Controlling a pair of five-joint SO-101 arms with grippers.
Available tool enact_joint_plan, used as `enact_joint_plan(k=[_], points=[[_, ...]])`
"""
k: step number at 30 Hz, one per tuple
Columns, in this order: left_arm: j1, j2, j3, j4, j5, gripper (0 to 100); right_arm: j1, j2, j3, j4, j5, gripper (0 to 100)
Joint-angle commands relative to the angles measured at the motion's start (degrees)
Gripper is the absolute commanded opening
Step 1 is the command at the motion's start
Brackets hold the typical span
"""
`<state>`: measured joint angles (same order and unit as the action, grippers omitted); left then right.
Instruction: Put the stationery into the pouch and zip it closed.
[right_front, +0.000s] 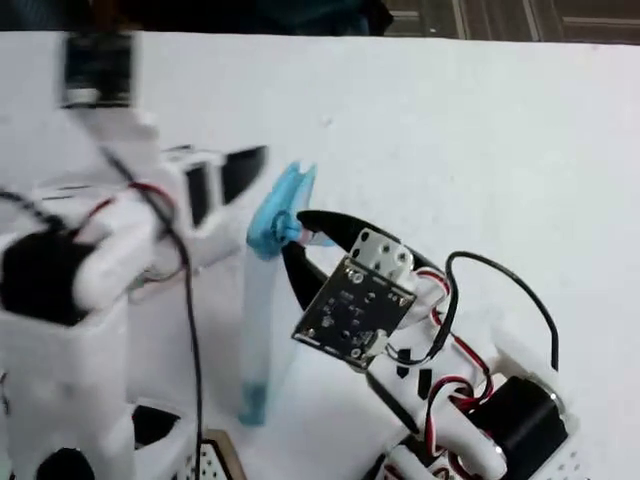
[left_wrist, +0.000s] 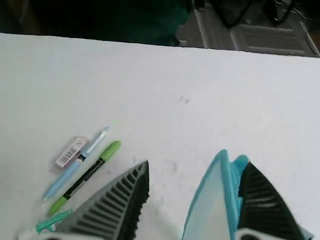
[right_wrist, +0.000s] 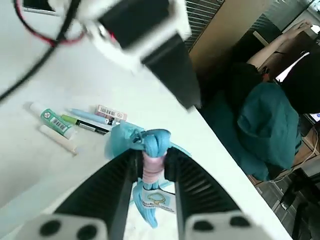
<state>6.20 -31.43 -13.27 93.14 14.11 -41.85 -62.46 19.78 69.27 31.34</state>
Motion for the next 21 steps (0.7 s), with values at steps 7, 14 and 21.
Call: enact_joint_plan(k=[7, 14, 21], points=[[-5.58, -5.49, 2.2, 9.49, -1.23, 30, 0.31, -0.31, 3.69, -4.53, 0.62, 1.8], [-2.51, -15.25, 5.8, 9.49, 0.62, 30, 0.57, -0.75, 11.69, -12.62, 0.26, 1.8], [-4.35, -29.32, 5.36, 9.49, 6.59, 28, 0.57, -0.84, 11.78, -12.7, 0.26, 1.8]])
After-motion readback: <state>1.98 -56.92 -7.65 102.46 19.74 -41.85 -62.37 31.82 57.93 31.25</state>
